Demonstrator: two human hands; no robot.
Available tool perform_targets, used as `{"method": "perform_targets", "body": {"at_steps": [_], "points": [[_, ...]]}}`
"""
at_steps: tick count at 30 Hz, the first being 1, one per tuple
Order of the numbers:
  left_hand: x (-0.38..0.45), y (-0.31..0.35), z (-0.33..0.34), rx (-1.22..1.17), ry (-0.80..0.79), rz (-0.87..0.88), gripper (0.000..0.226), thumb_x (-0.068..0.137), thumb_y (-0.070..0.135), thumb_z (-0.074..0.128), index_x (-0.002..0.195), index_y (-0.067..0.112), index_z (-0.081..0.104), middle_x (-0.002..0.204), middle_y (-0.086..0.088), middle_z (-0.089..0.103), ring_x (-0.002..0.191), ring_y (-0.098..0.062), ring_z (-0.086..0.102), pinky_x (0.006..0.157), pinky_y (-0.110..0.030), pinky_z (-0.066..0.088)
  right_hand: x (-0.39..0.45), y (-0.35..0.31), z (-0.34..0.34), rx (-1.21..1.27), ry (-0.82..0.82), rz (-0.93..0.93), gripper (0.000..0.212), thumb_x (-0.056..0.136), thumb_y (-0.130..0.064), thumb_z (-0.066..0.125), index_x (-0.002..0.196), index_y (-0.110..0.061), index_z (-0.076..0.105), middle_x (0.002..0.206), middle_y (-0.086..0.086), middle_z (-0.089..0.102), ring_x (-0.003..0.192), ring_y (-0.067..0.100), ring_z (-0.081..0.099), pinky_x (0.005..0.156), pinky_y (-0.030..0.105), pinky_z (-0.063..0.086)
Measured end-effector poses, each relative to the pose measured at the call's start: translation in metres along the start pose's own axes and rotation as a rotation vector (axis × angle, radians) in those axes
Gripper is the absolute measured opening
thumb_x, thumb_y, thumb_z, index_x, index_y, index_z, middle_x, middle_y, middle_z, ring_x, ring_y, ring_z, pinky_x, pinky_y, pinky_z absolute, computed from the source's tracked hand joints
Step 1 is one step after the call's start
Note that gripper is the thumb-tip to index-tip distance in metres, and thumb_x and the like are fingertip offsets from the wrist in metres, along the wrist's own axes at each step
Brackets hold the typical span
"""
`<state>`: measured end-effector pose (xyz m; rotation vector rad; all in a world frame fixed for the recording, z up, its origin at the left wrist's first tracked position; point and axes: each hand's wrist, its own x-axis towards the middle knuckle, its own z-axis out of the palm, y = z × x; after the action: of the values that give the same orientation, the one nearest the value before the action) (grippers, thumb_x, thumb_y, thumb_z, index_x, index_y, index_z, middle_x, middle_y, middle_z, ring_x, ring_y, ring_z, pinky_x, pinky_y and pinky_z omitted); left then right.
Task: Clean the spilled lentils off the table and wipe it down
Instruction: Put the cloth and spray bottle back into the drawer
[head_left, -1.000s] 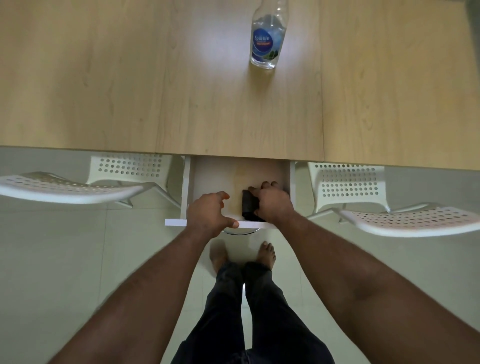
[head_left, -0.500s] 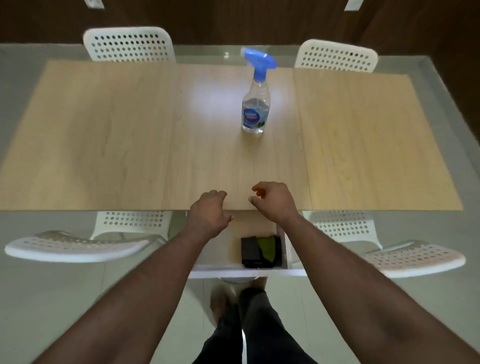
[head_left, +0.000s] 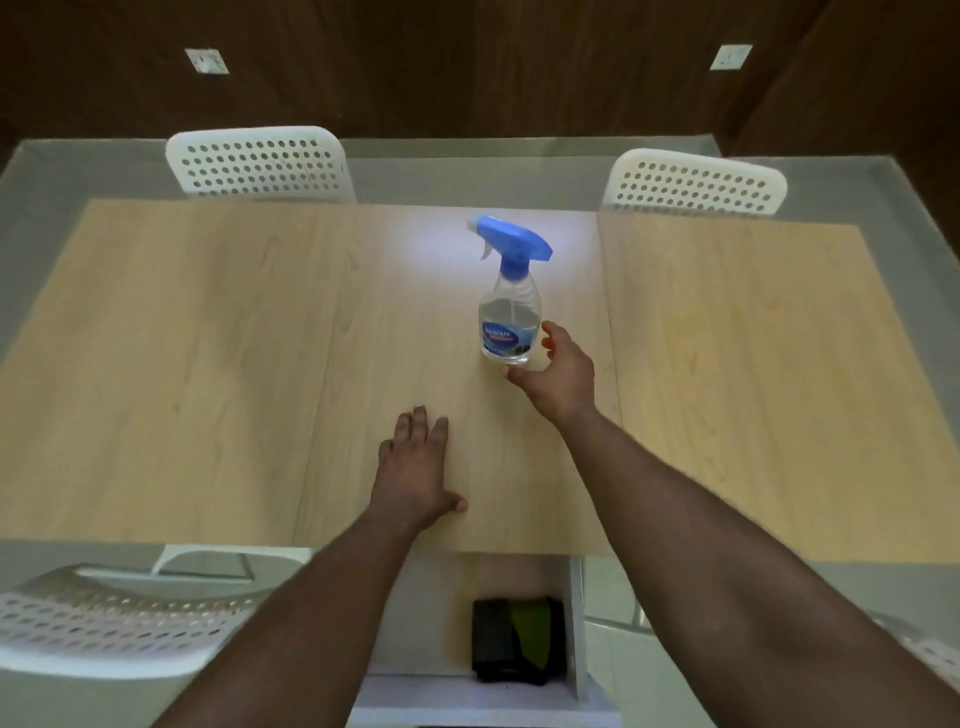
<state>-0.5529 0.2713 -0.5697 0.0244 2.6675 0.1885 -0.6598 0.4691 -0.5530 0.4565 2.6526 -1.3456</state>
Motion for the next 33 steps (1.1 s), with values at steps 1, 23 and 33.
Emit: {"method": "perform_targets", "body": {"at_steps": [1,23,33], "points": [[0.001,0.001,0.001,0.000,0.000,-0.004,0.130,0.071,0.065,0.086,0.167,0.022,0.009,0.175,-0.014,-0.005,0.162,-0.034,-0.001,0.126,-0.051,0.023,0.009,-0.002,0.001,0.026,-0.004,-0.025,0.085,0.078,-0.036,0.093,0.152,-0.026,0.051,0.144,-0.002,0.063,0.126,0.021,0.062,0.103,0.036,0.054],[-0.033,0.005,0.009,-0.021,0.064,-0.024,0.105,0.091,0.056,0.071,0.166,0.013,0.012,0.175,-0.013,0.008,0.160,-0.032,0.013,0.122,-0.046,0.034,-0.098,0.033,-0.001,0.191,-0.046,-0.108,0.039,0.077,-0.033,0.092,0.107,-0.029,0.067,0.096,-0.014,0.073,0.090,0.004,0.068,0.081,0.030,0.059],[-0.170,-0.070,0.084,-0.179,0.072,0.037,0.119,0.085,0.048,0.083,0.168,0.015,0.004,0.176,-0.006,-0.010,0.163,-0.027,0.006,0.128,-0.036,0.020,-0.278,0.074,0.041,0.268,-0.085,0.040,0.042,0.072,-0.020,0.094,0.107,-0.029,0.072,0.094,-0.012,0.078,0.088,0.004,0.073,0.078,0.028,0.059]]}}
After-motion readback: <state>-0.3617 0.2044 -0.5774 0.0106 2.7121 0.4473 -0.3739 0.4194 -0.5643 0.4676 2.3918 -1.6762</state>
